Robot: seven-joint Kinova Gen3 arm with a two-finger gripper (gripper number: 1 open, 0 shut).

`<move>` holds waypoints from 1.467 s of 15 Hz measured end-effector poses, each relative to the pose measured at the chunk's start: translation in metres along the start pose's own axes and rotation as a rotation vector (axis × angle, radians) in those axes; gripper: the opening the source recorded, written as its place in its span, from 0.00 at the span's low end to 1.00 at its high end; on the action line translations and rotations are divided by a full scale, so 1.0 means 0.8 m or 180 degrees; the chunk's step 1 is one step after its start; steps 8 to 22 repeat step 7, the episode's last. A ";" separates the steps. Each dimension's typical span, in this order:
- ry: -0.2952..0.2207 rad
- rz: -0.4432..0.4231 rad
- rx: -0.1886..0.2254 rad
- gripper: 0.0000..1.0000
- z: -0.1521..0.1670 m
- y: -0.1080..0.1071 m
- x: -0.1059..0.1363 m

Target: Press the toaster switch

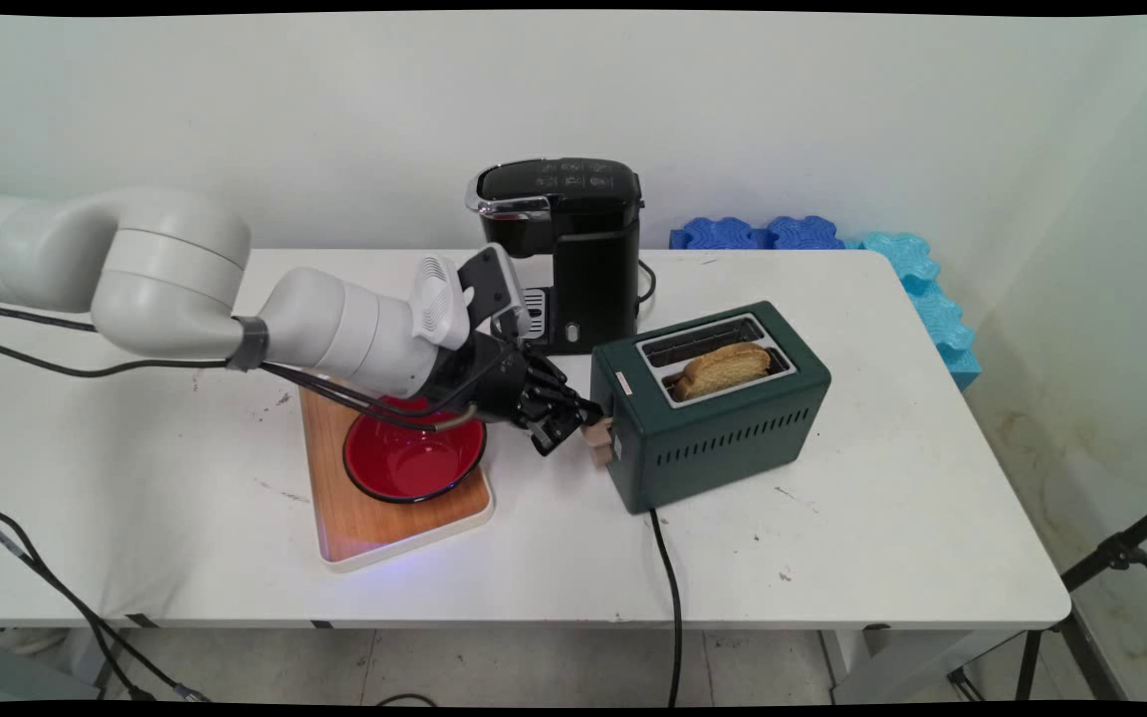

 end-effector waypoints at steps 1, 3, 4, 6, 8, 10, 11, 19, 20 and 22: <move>0.0000 -0.0010 -0.0001 0.00 0.001 0.000 -0.002; 0.0002 -0.0024 -0.0005 0.00 0.003 -0.001 -0.004; 0.0003 -0.0032 -0.0007 0.00 0.004 -0.001 -0.005; 0.0005 -0.0046 -0.0011 0.00 0.006 -0.001 -0.008; 0.0007 -0.0052 -0.0015 0.00 0.007 -0.001 -0.009; 0.0007 -0.0052 -0.0015 0.00 0.007 -0.001 -0.009; 0.0007 -0.0052 -0.0015 0.00 0.007 -0.001 -0.009; 0.0007 -0.0052 -0.0015 0.00 0.007 -0.001 -0.009; 0.0007 -0.0052 -0.0015 0.00 0.007 -0.001 -0.009; 0.0007 -0.0052 -0.0015 0.00 0.007 -0.001 -0.009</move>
